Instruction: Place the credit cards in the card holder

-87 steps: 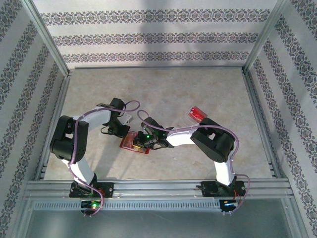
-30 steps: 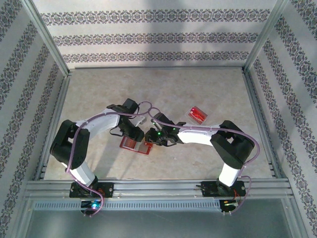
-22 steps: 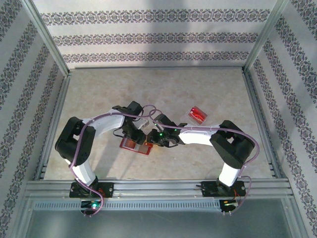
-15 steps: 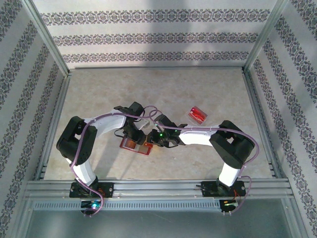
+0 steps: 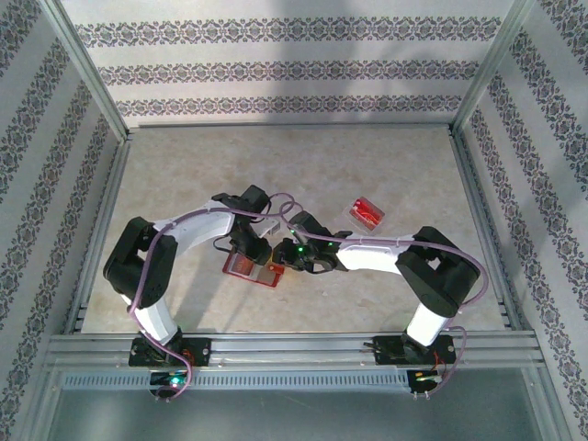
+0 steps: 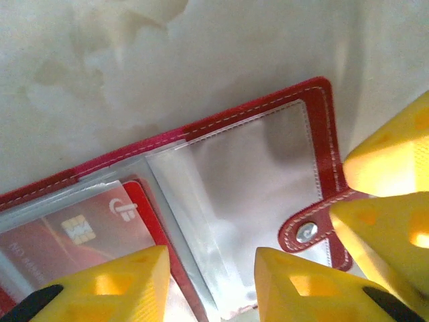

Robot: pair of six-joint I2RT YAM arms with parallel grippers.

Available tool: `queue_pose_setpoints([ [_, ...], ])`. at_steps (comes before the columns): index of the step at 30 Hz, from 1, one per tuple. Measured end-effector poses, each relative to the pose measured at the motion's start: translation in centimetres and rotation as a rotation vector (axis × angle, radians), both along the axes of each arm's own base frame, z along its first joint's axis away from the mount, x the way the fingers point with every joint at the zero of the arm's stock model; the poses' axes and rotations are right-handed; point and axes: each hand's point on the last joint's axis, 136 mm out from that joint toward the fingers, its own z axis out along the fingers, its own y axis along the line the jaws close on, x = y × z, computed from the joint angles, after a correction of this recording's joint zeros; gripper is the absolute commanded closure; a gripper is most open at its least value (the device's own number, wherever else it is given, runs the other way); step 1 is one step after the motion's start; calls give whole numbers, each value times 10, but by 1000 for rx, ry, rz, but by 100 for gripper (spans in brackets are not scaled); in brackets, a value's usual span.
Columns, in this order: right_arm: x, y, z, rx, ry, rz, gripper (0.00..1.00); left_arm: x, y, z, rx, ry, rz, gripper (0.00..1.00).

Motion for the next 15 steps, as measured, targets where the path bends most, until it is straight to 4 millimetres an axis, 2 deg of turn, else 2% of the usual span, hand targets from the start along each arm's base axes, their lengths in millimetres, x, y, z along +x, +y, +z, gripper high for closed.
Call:
queue_pose_setpoints([
  [6,5,-2,-2,6,9,-9,73,0,1,1,15,-12,3,58],
  [12,3,-5,-21,-14,53,-20,73,-4,1,-19,50,41,9,55],
  [15,3,-5,-23,-8,55,-26,73,-4,0,-21,56,44,7,55],
])
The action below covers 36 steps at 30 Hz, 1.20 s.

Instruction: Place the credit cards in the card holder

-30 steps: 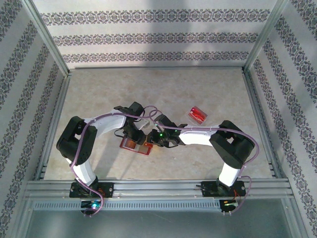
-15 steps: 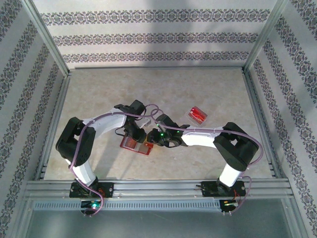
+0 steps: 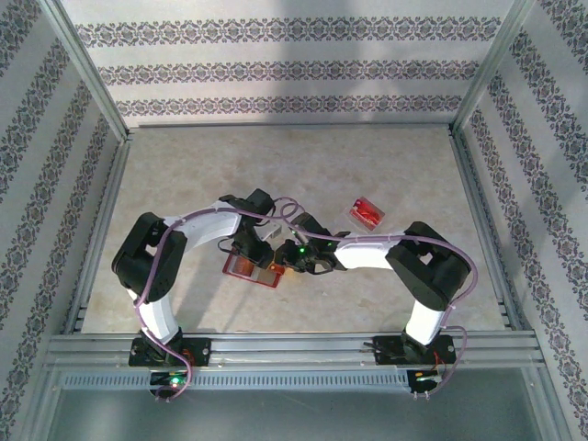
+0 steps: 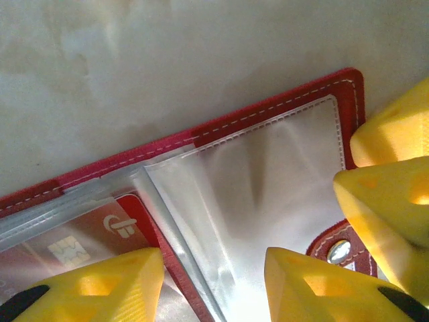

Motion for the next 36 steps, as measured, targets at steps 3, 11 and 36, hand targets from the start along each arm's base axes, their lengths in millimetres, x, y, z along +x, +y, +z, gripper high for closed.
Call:
queue_pose_setpoints([
  [3,0,0,-1,7,-3,-4,74,0,-1,-1,1,2,-1,59],
  [11,0,-1,-2,27,1,-14,76,0,-3,-2,9,-9,-20,60],
  [36,5,-3,-2,50,-10,-27,76,-20,-14,14,-20,-18,-90,50],
])
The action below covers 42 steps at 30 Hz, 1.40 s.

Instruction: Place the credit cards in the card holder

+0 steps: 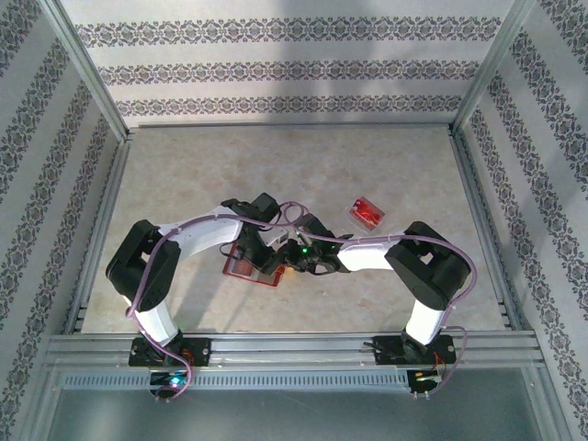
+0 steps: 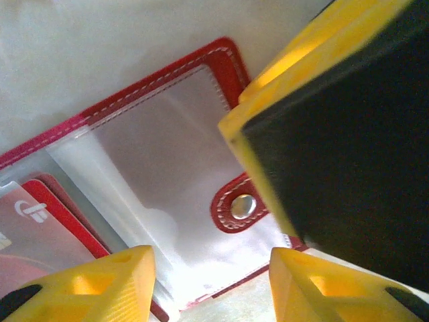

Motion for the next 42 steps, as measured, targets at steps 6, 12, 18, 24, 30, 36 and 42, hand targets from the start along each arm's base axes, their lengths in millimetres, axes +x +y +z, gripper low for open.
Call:
queue_pose_setpoints([
  [6,0,0,0,1,2,0,77,1,6,-18,49,15,3,50],
  [12,0,0,0,1,2,0,77,2,8,-20,58,1,3,59],
  [18,0,0,0,2,2,0,77,5,12,-21,69,-32,3,74],
  [24,1,-1,0,2,3,-3,77,9,17,-21,63,-60,16,92],
  [30,1,0,2,10,10,-5,77,11,19,-21,49,-60,29,94],
  [36,9,3,10,45,17,-25,77,11,19,-21,38,-54,36,94],
  [42,15,6,16,84,31,-44,77,11,20,-20,29,-47,47,93],
])
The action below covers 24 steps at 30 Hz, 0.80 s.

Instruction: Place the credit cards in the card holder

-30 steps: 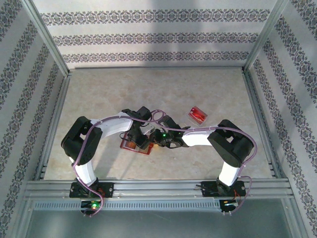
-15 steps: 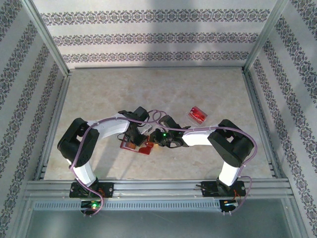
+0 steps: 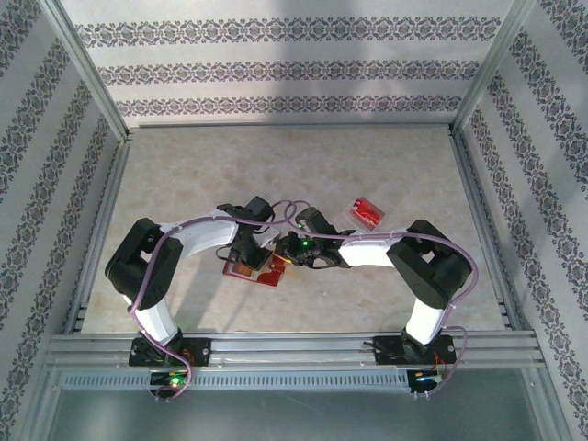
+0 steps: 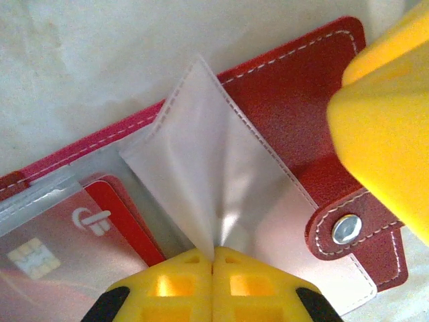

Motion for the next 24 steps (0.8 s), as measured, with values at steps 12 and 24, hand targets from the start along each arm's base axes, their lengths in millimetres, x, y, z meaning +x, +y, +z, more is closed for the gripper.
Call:
queue_pose_setpoints([
  [12,2,9,-6,45,28,-10,75,-3,0,2,-49,28,21,94],
  [24,-15,9,-13,57,66,15,73,-6,0,3,-121,86,53,100],
])
